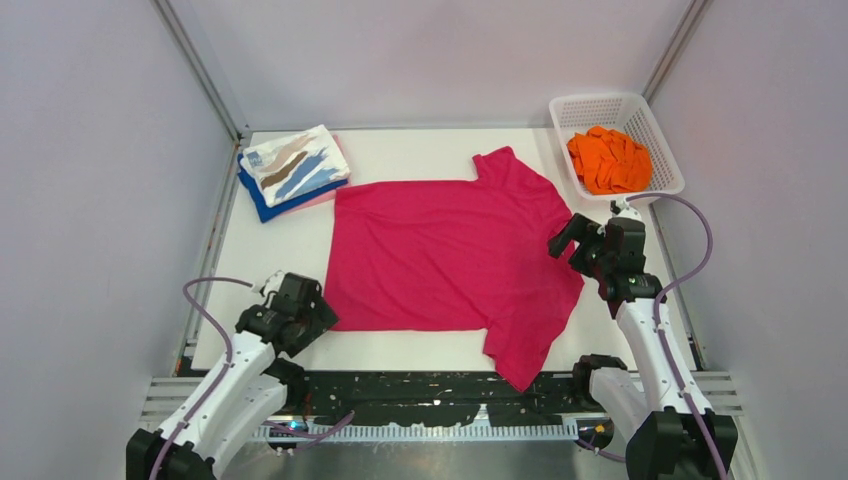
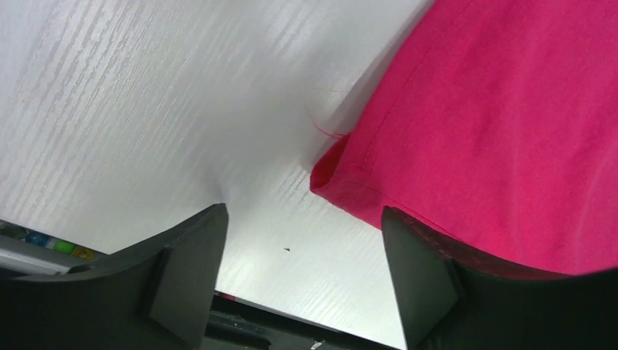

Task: Fold and stack the t-shirts
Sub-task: Grab the side of the flattened tshirt closest away from the robot with both arms

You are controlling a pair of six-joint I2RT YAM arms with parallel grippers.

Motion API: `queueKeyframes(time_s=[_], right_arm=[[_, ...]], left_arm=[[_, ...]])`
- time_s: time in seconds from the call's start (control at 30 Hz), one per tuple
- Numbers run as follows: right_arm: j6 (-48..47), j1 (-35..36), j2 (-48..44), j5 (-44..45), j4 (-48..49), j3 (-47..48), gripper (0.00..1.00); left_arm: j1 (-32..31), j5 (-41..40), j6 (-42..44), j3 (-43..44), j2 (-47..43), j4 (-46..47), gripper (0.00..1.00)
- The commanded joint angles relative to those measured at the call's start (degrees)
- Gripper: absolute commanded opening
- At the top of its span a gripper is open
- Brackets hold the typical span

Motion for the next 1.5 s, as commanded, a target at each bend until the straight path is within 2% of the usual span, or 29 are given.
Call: queueKeyframes(time_s=[0.0, 0.07, 0.33, 0.4, 0.47, 0.57, 0.73, 0.87, 1.07, 1.1, 1.33, 1.47], right_arm=[[-1.3, 0.0, -0.2, 0.5, 2.3, 0.0, 0.95], [-1.3, 0.0, -0.1, 0.5, 2.3, 0.0, 0.95], [-1.6, 0.0, -0.1, 2.7, 1.3, 0.2, 0.95], [-1.7, 0.0, -0.1, 2.6, 1.2, 0.2, 0.95], [-1.8, 0.0, -0.1, 3.1, 0.9, 0.3, 0.95], [-1.9, 0.0, 0.0, 3.8, 0.3, 0.4, 0.96], [-3.2, 0.1, -0.9, 4.4, -2.1, 1.2, 0.96], [-3.5, 3.4, -1.8, 5.8, -6.3, 2.6, 0.96], [0.1, 28.7, 2.4, 16.8, -19.5, 6.1, 1.0], [1.0, 30.5, 2.9, 17.2, -21.0, 6.7, 0.98], [2.4, 53.9, 6.0, 14.3, -34.8, 10.8, 0.86], [5.7, 62.2, 6.8, 10.2, -39.7, 9.8, 0.81]], left_arm=[[-0.2, -3.4, -5.4, 0.0, 3.0, 3.4, 0.7], [-0.2, -2.5, -6.0, -0.1, 4.4, 4.9, 0.62], [-0.2, 0.1, -6.1, -1.2, 11.6, 10.7, 0.54], [-0.2, 0.4, -5.6, -0.8, 13.2, 11.8, 0.48], [-0.2, 1.3, -4.9, -0.4, 14.6, 13.1, 0.35], [-0.2, 2.6, -4.4, -0.3, 15.6, 14.3, 0.02], [-0.1, -2.2, -2.6, 1.5, 14.3, 11.7, 0.0], [4.6, -3.5, 0.7, 2.7, 13.3, 10.6, 0.0], [5.8, -1.6, 2.4, 3.0, 13.1, 12.4, 0.0], [5.8, -1.2, 2.8, 2.9, 13.1, 12.6, 0.0], [5.8, 0.1, 3.9, 2.1, 11.4, 12.8, 0.0], [5.8, 0.5, 4.4, 2.0, 9.9, 12.5, 0.0]])
